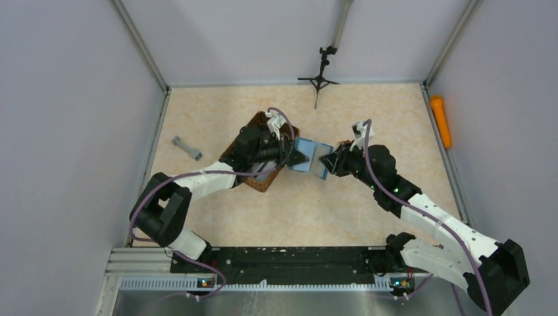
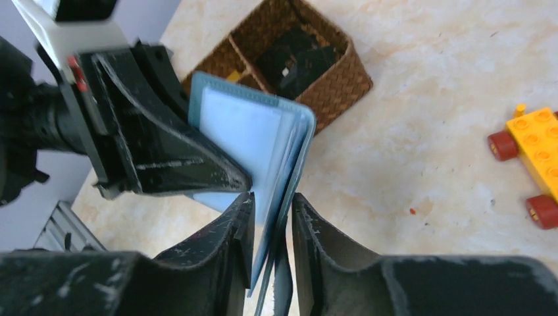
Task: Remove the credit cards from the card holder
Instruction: Remove the credit card from the card holder.
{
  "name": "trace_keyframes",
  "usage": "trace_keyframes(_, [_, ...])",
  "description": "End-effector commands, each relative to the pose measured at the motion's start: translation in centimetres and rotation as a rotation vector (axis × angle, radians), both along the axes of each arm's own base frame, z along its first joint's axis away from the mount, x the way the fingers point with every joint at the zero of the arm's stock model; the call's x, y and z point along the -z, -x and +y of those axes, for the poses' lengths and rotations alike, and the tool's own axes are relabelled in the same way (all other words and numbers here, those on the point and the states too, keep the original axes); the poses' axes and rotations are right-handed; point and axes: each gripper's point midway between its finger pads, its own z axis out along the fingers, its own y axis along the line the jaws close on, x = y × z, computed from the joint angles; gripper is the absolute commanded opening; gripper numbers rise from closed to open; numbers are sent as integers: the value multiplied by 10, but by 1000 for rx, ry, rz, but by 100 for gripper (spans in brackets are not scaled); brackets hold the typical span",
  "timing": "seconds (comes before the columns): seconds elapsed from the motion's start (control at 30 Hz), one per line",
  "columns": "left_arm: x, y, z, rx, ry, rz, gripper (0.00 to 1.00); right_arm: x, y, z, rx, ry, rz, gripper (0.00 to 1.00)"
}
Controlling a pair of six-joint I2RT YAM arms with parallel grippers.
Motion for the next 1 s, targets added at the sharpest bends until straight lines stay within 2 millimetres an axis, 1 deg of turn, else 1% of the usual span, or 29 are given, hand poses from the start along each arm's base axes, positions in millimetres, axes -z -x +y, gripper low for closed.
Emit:
trace_keyframes(0.0, [-8, -6, 3, -43, 14, -83, 0, -41, -14, -15, 53, -83, -164, 30])
trace_keyframes(0.07, [-6, -6, 5, -59, 21, -77, 0, -37, -13, -19, 58, -127, -179, 32])
trace_keyframes(0.17, [-2, -7, 6, -78, 38, -65, 0, -28, -9, -12, 7, -158, -176, 31])
trace_keyframes(0.3, [0, -6, 9, -99, 55, -55, 0, -25, -7, -8, -31, -187, -181, 30])
trace_keyframes(0.37, [-3, -4, 10, -103, 61, -61, 0, -21, -6, -7, -46, -197, -176, 35])
trace_keyframes(0.43, [-5, -4, 13, -119, 62, -70, 0, -14, -8, -7, -47, -201, -157, 45])
trace_keyframes(0.47, [-6, -4, 14, -123, 62, -72, 0, -12, -9, -7, -51, -206, -148, 48])
trace_keyframes(0.57, [-9, -3, 14, -123, 76, -73, 0, -1, -12, -7, -69, -231, -102, 48])
trace_keyframes(0.63, [-11, -3, 15, -128, 90, -65, 0, 1, -14, -6, -98, -272, -84, 47])
trace_keyframes(0.73, [-11, -6, 18, -143, 103, -52, 0, 6, -13, -4, -140, -328, -47, 48])
trace_keyframes(0.77, [-11, -7, 21, -156, 110, -49, 0, 6, -13, -4, -152, -342, -43, 50])
trace_keyframes(0.83, [-12, -9, 26, -171, 127, -49, 0, 7, -10, -2, -177, -358, -38, 64])
trace_keyframes(0.9, [-14, -9, 28, -172, 138, -52, 0, 8, -11, -3, -174, -357, -39, 66])
trace_keyframes(0.97, [-18, -7, 29, -171, 152, -66, 0, 12, -12, -4, -163, -346, -34, 67])
